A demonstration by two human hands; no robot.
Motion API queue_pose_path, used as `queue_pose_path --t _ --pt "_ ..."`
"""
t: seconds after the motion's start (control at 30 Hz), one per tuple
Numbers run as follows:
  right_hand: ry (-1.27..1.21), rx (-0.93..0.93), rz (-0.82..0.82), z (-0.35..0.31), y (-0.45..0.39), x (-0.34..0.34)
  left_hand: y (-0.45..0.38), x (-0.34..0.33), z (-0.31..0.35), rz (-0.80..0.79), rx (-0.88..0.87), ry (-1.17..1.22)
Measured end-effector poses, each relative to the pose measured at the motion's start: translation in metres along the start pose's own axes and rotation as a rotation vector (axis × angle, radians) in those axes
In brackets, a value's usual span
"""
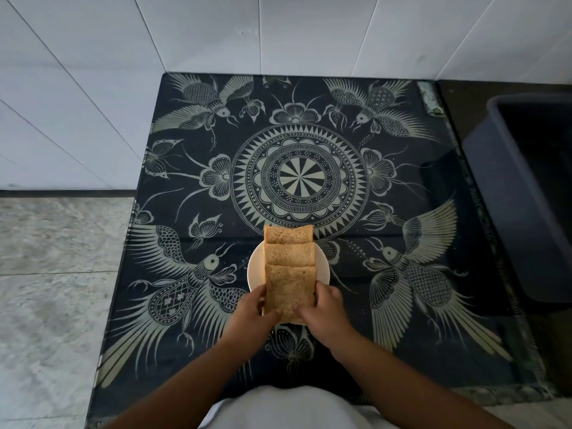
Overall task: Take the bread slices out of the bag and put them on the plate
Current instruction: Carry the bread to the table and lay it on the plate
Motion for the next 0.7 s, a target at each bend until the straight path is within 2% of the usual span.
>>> queue_pose_path --t 0.13,0.2,0.27,0.37,0.47,0.7 --pt "-0.002 -0.015 0.005 0.000 -0.002 0.001 -0.001 0.002 0.004 0.039 -0.001 -0.105" --pt "-0.033 -0.002 0.023 -0.004 -0.004 0.003 -0.002 0.005 0.007 0.083 0.018 -0.086" --pt "-0.123 0.021 0.024 -0.009 -0.006 0.005 -0.003 0.008 0.008 0.116 0.039 -0.024" --pt "-0.258 0.023 -0.017 -0.017 -0.008 0.004 -0.008 0.008 0.010 0.132 0.000 -0.061" --pt "-0.330 0.037 -0.028 -0.020 -0.010 0.002 -0.017 0.004 0.008 0.072 -0.014 0.055" --pt "-0.417 0.041 -0.053 -0.020 -0.013 -0.001 -0.027 -0.001 0.005 -0.014 0.011 0.154"
Point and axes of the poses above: each hand's wrist, its own y-axis away from the middle knuckle, its own x-axis out of the back of the hand, z = x × y, the point moved 6 cm from there along -y, towards the middle knuckle, and after that the axes turned 2 degrees about y, right-handed, at the moved point
